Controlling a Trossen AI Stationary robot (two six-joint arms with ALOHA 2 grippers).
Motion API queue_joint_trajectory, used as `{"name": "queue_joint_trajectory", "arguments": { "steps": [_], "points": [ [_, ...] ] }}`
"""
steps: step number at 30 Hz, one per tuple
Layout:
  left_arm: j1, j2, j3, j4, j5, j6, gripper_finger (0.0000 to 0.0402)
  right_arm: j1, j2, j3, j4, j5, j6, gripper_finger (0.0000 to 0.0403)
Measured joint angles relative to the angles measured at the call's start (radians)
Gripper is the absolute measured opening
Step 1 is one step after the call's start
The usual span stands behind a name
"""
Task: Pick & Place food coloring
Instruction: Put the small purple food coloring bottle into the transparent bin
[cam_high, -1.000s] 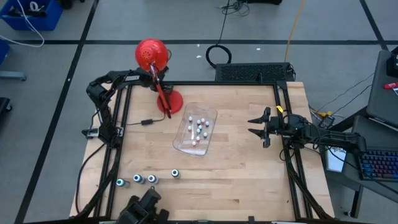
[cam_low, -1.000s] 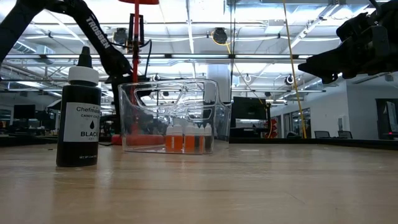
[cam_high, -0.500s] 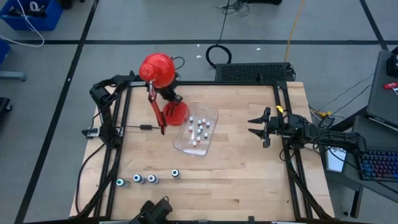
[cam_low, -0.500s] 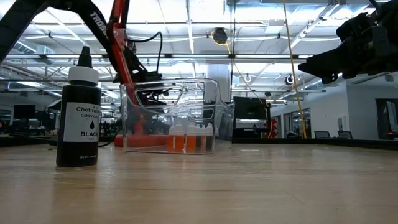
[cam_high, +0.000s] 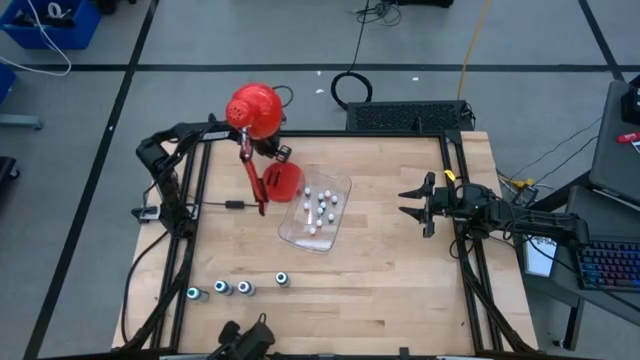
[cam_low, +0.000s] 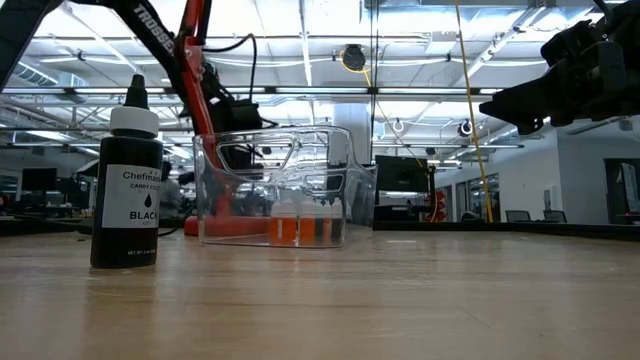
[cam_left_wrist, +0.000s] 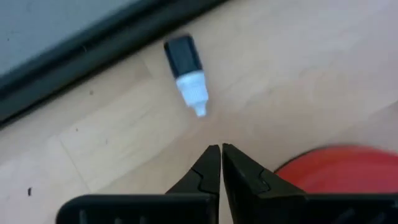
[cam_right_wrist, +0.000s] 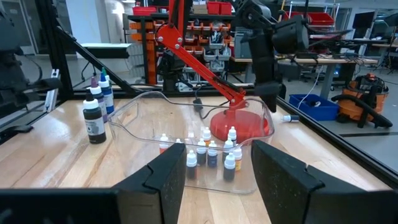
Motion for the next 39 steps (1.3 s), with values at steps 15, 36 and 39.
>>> {"name": "queue_joint_trajectory", "arguments": {
  "steps": [15, 36, 39],
  "points": [
    [0.010, 0.039, 0.002, 0.145, -0.087, -0.061, 0.0164, 0.000, 0.000, 0.000, 0.000, 0.000, 0.000, 0.0169],
    [0.023, 0.133, 0.005, 0.224, -0.126, -0.072, 0.0182, 0.000, 0.000, 0.000, 0.000, 0.000, 0.000, 0.0169],
    [0.023, 0.133, 0.005, 0.219, -0.126, -0.070, 0.0182, 0.000, 0.000, 0.000, 0.000, 0.000, 0.000, 0.0169]
  ]
}}
